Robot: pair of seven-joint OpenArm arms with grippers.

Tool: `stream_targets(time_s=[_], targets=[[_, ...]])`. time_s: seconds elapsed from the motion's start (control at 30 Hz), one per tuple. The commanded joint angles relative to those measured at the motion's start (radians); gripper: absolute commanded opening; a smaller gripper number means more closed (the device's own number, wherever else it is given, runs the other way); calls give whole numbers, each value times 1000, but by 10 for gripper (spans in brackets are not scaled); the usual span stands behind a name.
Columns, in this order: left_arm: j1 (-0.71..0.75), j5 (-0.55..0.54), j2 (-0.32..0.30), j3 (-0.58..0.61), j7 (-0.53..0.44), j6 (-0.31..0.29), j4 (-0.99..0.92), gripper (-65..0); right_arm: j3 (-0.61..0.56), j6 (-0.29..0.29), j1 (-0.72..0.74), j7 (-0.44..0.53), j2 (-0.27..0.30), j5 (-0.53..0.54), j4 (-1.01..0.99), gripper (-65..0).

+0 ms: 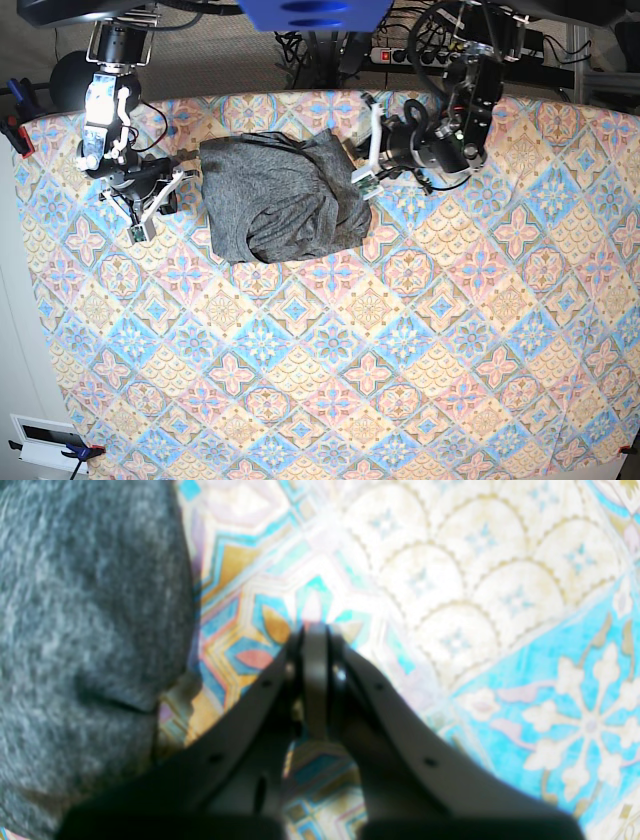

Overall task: Layout the t-shirt on the table in an organized manner, then fold the t-shirt properly
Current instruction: 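Release the fabric and reposition both grippers on the bundle's sides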

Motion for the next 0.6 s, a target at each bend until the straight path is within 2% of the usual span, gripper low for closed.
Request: stream_targets(time_s=[0.0, 0.23, 0.4, 0.57], targets=[[-13, -5, 19, -2, -17, -1, 13, -650, 3, -1, 8, -3, 12, -10, 8, -650], [-70, 120, 129, -2, -43, -1, -154, -650, -114, -1, 8, -3, 12, -10, 9, -650], [-90, 228, 128, -9, -83, -1, -202, -650, -169, -1, 1, -12, 12, -10, 35, -650], [-120, 385, 106, -14, -104, -1, -206, -650, -223, -1, -5, -14, 12, -10, 95, -650]])
